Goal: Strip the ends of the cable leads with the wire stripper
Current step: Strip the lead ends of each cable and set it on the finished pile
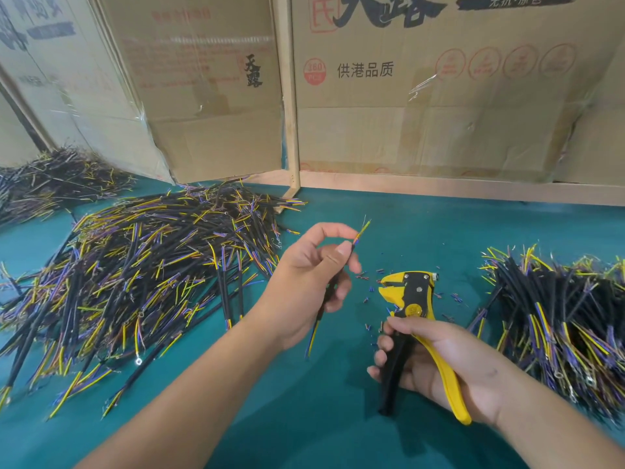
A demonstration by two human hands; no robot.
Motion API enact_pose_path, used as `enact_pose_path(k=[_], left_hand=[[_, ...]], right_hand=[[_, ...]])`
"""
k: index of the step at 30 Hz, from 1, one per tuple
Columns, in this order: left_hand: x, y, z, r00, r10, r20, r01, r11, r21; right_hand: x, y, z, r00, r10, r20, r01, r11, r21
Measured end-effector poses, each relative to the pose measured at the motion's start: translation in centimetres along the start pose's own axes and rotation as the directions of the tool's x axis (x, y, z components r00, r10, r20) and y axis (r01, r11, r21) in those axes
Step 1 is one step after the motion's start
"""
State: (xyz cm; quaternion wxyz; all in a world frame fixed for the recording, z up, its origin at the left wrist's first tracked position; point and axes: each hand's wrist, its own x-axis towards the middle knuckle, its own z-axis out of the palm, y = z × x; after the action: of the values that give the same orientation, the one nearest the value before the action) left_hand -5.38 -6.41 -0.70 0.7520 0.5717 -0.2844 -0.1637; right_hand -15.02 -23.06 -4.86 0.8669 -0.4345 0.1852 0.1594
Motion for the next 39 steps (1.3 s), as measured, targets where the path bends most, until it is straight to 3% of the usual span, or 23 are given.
enact_pose_path(k=[7,10,14,27,39], left_hand=[[-0.3,0.2,0.0,0.997,0.025,0.079,-0.03,0.998,0.058],[-0.3,0.3,0.0,0.999,0.005,0.049,-0.014,0.981,0.195],[-0.3,0.6,-0.1,0.995,0.084,0.05,-0.096,0.923,0.372],[-0.1,0.0,-0.3,0.997,0.075,0.02,-0.077,0.939,0.336],[-0.1,-0.4,-0.7,0.991,0.097,0.09,-0.125,0.914,0.386]], right_hand=[[-0.2,-0.1,0.2,1.0,-0.003,0.006,0.003,1.0,0.004],[-0.4,-0.2,0.2,1.0,-0.014,0.017,0.014,1.0,-0.007],[-0.8,-0.2,0.4,0.997,-0.061,0.057,0.064,0.996,-0.064],[-0.7,-0.2,0.4,0.993,-0.092,0.074,0.099,0.991,-0.095],[-0.5,-0.2,0.3,0.995,-0.078,0.062,0.083,0.993,-0.082]])
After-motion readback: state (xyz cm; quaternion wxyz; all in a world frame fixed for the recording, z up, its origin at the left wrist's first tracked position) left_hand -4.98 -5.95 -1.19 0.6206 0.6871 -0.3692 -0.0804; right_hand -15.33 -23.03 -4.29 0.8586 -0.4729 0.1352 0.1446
